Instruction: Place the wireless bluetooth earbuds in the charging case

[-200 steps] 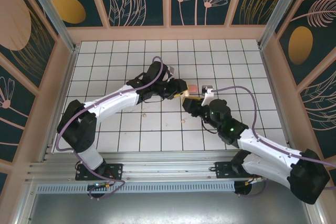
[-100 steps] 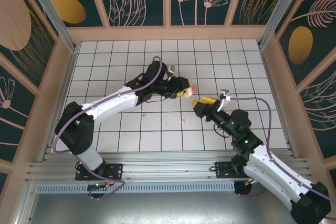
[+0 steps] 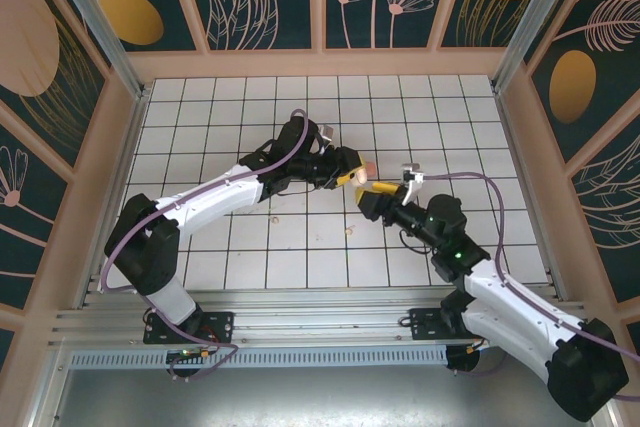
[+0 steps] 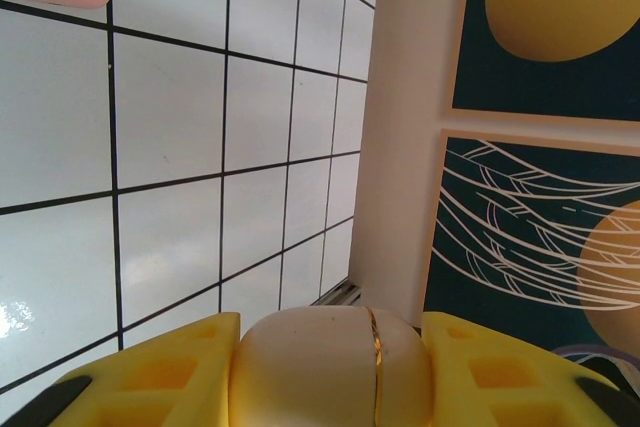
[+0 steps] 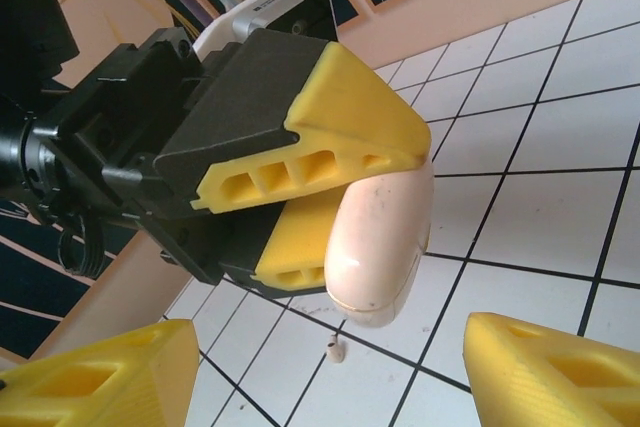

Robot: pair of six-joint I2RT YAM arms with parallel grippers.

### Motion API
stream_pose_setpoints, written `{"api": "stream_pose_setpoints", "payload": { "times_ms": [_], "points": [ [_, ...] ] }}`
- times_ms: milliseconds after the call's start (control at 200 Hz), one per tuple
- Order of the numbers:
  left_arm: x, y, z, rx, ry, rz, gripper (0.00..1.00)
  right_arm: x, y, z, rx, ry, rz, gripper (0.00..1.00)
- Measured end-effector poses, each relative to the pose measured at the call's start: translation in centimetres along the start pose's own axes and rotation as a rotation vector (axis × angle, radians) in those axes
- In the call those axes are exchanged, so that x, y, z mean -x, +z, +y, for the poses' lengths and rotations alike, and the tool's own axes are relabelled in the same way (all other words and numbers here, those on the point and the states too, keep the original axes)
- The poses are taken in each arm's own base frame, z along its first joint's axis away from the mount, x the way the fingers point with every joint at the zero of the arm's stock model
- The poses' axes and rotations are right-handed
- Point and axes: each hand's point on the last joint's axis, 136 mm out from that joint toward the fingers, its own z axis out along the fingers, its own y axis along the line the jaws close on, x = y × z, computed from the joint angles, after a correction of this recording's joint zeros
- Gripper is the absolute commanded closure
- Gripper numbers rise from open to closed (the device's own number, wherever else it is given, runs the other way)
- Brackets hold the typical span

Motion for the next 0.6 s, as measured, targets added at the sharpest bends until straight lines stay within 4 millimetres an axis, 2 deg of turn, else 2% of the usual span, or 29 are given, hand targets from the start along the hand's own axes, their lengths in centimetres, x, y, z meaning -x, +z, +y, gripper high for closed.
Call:
{"api": "stream_pose_setpoints", "payload": {
  "times_ms": [155, 330, 601],
  "points": [
    [0.0, 0.0, -0.1, -0.006, 0.002, -0.002, 0.77, -0.1, 1.0, -0.5, -0.016, -0.001, 0.019, 0.37],
    [-0.1, 0.1, 0.0, -0.011, -0.002, 0.003, 0.77, 0.2, 1.5, -0.5, -0.021, -0.02, 0.019, 0.51],
    [-0.1, 0.1, -0.1, -0.015, -0.008, 0.007, 0.76, 0.2, 2.0, -0.9, -0.035, -0.022, 0.024, 0.66]
  ]
}}
